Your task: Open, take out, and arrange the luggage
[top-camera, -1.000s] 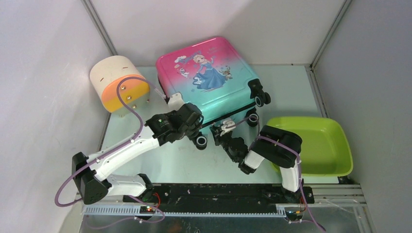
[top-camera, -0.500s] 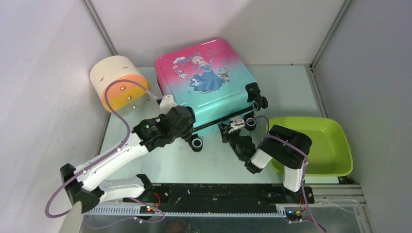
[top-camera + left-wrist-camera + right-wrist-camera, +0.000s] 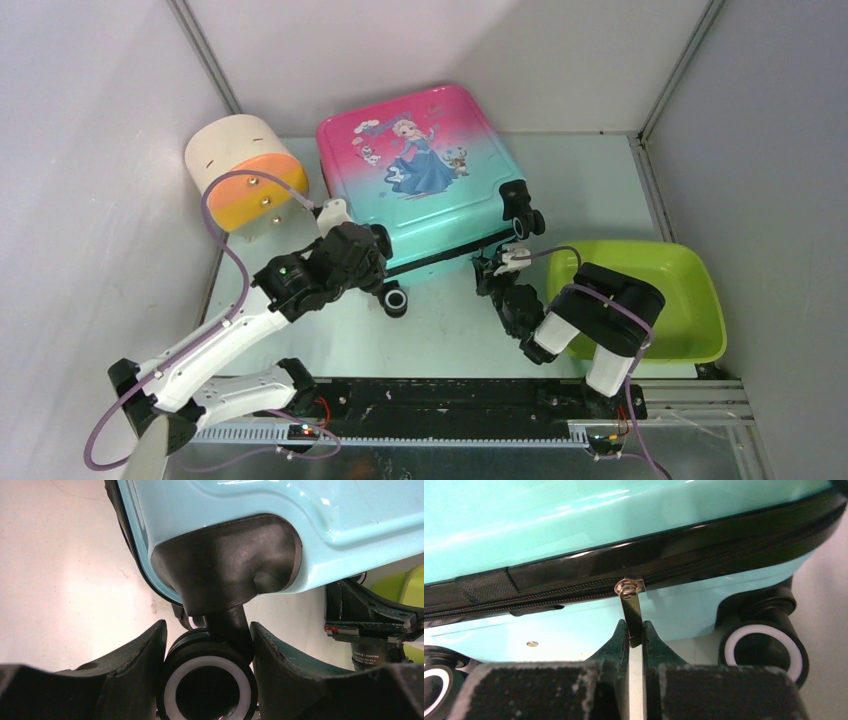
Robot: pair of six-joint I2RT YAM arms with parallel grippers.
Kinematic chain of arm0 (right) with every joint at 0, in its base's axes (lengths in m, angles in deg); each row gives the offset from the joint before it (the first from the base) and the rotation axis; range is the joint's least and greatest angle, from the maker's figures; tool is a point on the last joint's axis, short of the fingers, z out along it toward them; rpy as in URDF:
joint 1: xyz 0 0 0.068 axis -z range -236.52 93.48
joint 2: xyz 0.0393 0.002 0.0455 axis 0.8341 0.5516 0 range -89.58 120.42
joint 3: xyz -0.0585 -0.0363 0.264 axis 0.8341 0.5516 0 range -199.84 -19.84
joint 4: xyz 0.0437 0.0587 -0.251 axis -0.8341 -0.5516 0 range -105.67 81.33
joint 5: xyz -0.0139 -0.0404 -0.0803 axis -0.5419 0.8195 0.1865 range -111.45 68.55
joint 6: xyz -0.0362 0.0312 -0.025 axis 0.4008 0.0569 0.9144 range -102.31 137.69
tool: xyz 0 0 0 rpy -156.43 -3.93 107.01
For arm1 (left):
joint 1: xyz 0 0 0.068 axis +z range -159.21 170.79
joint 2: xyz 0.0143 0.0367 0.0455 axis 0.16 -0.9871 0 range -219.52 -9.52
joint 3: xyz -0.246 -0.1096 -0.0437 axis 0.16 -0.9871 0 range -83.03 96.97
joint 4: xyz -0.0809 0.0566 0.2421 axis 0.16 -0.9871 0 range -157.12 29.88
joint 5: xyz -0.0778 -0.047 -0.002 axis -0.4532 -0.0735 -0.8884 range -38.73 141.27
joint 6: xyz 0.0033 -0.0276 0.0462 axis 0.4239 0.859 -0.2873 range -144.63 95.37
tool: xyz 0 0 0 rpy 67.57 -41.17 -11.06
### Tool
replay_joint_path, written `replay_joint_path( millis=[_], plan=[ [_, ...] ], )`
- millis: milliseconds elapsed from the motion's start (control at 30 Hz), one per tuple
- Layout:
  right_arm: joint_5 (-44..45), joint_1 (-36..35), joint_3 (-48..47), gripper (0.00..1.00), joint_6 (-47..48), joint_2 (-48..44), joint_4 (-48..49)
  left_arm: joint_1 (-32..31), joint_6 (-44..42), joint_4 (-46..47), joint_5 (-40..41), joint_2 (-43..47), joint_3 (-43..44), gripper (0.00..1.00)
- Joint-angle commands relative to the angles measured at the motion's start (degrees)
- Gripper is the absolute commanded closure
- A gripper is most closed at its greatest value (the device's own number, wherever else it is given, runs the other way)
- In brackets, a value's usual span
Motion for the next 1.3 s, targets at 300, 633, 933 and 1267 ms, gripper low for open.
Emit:
replay_joint_path(
  millis=[300, 633, 933, 1267],
  plan=[
    [5.06, 4.85, 5.00, 1.00, -9.22, -6.24, 3.10, 6.09, -4.00, 1.53, 1.30, 6.51, 0.55, 1.00],
    [-2.06, 10.03, 7.71, 1.00, -12.96, -11.00, 3.10, 10.88, -7.62, 2.00, -0.50, 6.16, -0.25, 1.00],
    [-4.81, 12.88, 9.48, 1.00, -14.91, -13.10, 3.09, 16.28, -11.64, 1.38, 0.14, 6.17, 0.05, 1.00],
    [-7.27, 16.24, 10.08, 1.00, -13.55, -18.76, -2.12, 20.67, -16.23, 2.07, -0.99, 6.28, -0.14, 1.00]
  ],
)
